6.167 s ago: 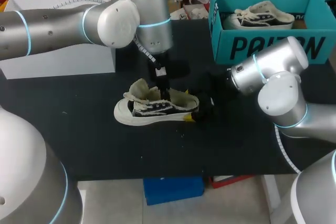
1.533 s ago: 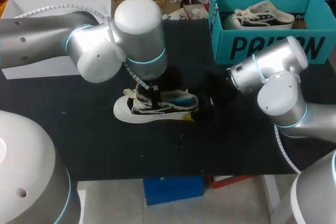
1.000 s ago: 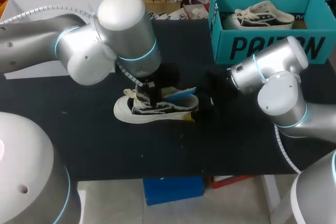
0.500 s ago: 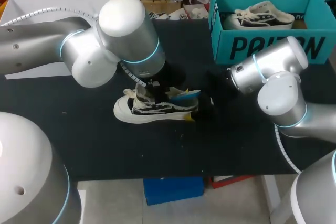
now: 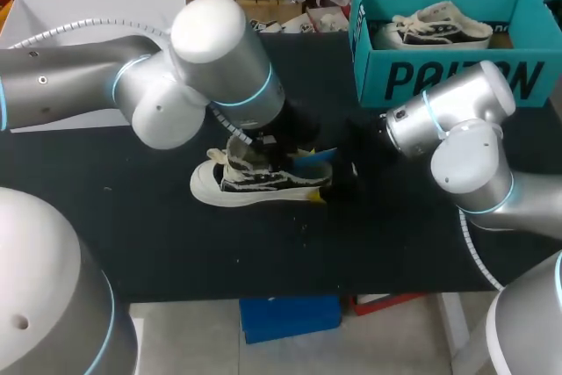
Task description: Take the shoe out of the shoebox, open the shoe tongue, remove and reinsert the insole, then place the shoe into the shoebox
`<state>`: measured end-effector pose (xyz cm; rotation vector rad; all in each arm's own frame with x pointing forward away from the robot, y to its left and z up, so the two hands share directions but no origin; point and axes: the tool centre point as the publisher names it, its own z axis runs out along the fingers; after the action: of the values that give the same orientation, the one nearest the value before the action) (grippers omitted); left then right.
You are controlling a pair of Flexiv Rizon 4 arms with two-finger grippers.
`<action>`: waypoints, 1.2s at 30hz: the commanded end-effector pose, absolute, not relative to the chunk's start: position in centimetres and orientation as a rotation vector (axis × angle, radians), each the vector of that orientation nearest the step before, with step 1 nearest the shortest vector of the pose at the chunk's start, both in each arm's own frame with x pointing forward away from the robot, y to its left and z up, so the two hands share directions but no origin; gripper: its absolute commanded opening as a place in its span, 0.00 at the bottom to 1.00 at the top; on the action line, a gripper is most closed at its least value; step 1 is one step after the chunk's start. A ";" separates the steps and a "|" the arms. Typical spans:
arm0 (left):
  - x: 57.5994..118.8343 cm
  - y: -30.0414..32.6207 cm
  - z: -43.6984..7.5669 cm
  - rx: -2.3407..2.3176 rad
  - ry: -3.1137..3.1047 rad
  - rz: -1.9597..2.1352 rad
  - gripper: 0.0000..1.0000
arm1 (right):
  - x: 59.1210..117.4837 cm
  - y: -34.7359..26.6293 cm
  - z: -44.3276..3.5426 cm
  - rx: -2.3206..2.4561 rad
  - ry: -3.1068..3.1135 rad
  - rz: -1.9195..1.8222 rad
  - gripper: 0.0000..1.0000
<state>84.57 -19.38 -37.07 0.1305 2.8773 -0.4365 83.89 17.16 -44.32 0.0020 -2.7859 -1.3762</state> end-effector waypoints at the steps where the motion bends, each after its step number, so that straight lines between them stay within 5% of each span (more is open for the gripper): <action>1: 85.1 -20.0 -37.6 0.139 2.879 -0.447 0.35 | 83.9 17.1 -44.7 0.001 -2.787 -1.372 0.00; 7: 85.2 -21.0 -37.1 0.162 2.869 -0.469 0.32 | 83.9 17.1 -44.7 0.001 -2.787 -1.372 0.00; 9: 85.1 -21.1 -37.0 0.166 2.866 -0.468 0.00 | 83.9 17.1 -44.7 0.001 -2.787 -1.372 0.00; 22: 83.0 -20.6 -34.5 0.187 2.864 -0.544 0.00 | 83.9 17.1 -44.7 0.001 -2.787 -1.372 0.00; 36: 78.0 -21.9 -25.2 0.267 2.765 -0.887 0.00 | 83.9 17.1 -44.7 0.001 -2.787 -1.372 0.00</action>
<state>79.56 -23.48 -28.45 0.2544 2.7867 -0.8435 83.89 16.83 -44.08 0.0043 -2.7842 -1.3754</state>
